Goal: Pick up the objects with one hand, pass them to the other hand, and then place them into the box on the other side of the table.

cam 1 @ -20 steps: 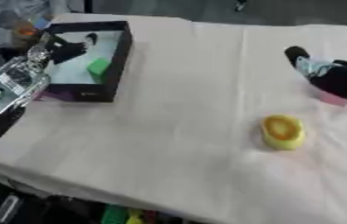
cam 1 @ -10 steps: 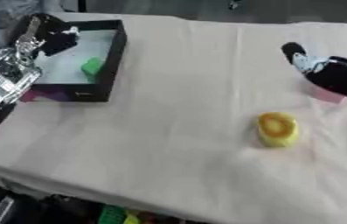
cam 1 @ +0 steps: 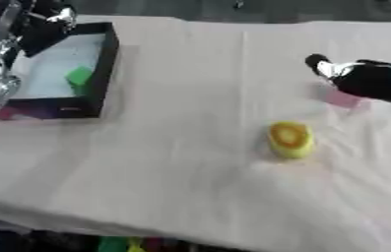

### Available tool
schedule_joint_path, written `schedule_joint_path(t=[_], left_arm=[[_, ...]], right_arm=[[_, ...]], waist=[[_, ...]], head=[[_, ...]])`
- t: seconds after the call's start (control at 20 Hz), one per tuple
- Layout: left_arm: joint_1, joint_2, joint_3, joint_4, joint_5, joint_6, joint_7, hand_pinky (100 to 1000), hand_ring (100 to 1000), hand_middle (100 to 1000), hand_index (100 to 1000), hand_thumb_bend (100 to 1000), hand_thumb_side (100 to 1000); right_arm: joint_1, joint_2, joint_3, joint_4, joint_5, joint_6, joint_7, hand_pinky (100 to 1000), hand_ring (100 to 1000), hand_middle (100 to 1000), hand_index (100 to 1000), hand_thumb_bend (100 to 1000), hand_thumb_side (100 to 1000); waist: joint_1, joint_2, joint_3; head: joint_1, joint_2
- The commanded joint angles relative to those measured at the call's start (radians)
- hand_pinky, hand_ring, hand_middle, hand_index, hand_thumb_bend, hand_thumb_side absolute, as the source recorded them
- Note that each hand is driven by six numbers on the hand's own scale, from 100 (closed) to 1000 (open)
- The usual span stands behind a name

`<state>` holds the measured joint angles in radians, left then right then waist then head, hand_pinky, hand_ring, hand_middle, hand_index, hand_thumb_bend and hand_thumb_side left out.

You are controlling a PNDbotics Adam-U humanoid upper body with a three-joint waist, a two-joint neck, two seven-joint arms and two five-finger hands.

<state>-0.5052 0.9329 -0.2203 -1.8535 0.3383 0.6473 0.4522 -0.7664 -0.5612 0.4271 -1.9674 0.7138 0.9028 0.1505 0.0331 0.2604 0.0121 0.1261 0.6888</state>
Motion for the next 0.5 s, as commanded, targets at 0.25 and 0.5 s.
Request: schedule_joint_path(t=[0.25, 0.5], left_arm=[[0.012, 0.04, 0.038, -0.118, 0.077, 0.129, 0.176, 1000, 761, 673, 760, 100, 590], [0.013, 0.031, 0.041, -0.146, 0.102, 0.077, 0.182, 1000, 765, 676, 761, 100, 599]], right_arm=[[-0.09, -0.11, -0.034, 0.127, -0.168, 0.004, 0.154, 860, 959, 896, 820, 649, 277], [-0.163, -0.142, -0.02, 0.255, -0.262, 0.004, 0.236, 878, 975, 911, 844, 645, 259]], waist=[[-0.019, -0.028, 0.013], [-0.024, -0.027, 0.027]], head=[[-0.054, -0.002], [-0.079, -0.001]])
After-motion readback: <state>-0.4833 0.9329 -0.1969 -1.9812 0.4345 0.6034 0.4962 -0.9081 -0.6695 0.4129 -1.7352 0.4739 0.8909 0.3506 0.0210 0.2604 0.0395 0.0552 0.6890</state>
